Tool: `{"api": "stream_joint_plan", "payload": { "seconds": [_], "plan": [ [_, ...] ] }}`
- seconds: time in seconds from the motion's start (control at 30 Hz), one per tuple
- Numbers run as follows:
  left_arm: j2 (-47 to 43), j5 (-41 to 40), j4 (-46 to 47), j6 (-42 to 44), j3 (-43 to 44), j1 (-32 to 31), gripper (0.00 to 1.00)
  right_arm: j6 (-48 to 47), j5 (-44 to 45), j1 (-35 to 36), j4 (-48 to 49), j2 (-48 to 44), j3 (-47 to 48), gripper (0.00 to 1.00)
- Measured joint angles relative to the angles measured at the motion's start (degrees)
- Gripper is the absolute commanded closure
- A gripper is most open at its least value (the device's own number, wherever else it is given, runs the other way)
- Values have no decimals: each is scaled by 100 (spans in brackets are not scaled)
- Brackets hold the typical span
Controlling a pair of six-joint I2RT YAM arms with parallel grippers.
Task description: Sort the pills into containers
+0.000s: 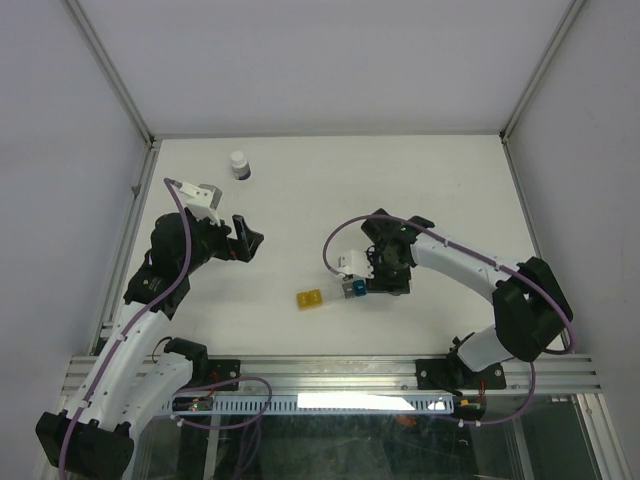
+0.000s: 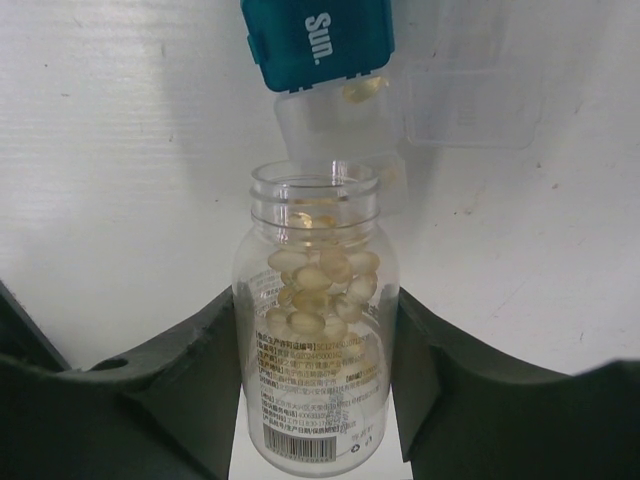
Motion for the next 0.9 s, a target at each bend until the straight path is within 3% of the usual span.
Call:
{"api": "stream_joint_plan", "payload": {
  "seconds": [0.9],
  "plan": [
    [-7, 20, 0, 0, 0, 9, 1, 129, 55, 46, -105, -24, 33, 100]
  ]
}}
